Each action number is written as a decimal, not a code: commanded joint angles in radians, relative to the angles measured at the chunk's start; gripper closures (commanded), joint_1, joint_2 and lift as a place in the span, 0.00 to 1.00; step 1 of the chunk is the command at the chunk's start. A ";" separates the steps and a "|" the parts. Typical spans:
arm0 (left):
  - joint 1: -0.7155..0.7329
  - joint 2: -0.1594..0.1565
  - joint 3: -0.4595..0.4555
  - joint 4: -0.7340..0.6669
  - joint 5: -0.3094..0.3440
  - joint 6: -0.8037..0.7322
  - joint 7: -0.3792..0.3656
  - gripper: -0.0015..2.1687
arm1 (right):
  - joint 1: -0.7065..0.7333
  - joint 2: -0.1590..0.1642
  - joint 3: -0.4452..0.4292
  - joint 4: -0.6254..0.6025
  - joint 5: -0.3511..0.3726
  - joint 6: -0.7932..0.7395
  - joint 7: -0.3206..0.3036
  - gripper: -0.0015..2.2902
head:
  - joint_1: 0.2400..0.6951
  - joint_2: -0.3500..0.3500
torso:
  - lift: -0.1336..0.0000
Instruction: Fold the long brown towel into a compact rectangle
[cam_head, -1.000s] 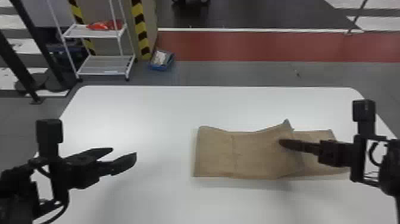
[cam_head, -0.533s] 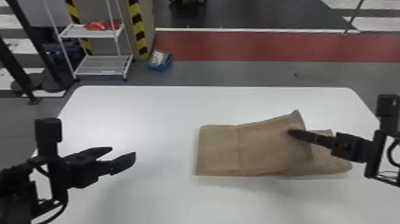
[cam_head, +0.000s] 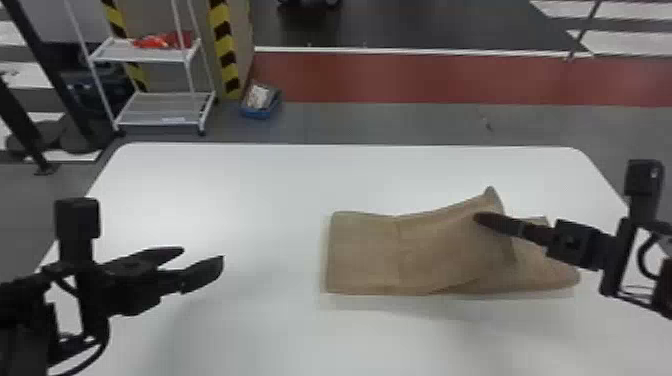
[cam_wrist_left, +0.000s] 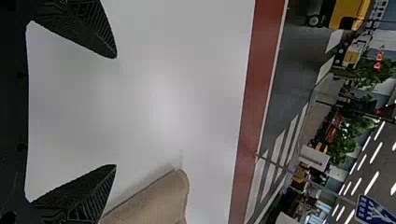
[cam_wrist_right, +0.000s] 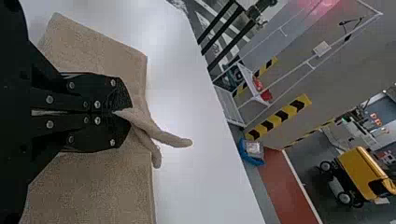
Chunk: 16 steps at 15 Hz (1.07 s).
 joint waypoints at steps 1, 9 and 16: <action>0.001 -0.003 -0.002 0.000 -0.001 -0.001 -0.002 0.02 | -0.027 0.012 -0.085 -0.049 -0.061 0.048 0.004 0.72 | 1.00 0.48 | 0.10; 0.004 -0.005 -0.014 0.007 -0.007 -0.004 0.002 0.02 | 0.000 -0.011 -0.073 0.066 -0.032 -0.053 -0.015 0.72 | 1.00 0.40 | 0.10; 0.008 -0.006 -0.023 0.009 -0.013 -0.004 0.003 0.02 | 0.030 -0.042 -0.110 0.112 -0.024 -0.105 -0.023 0.72 | 1.00 0.37 | 0.10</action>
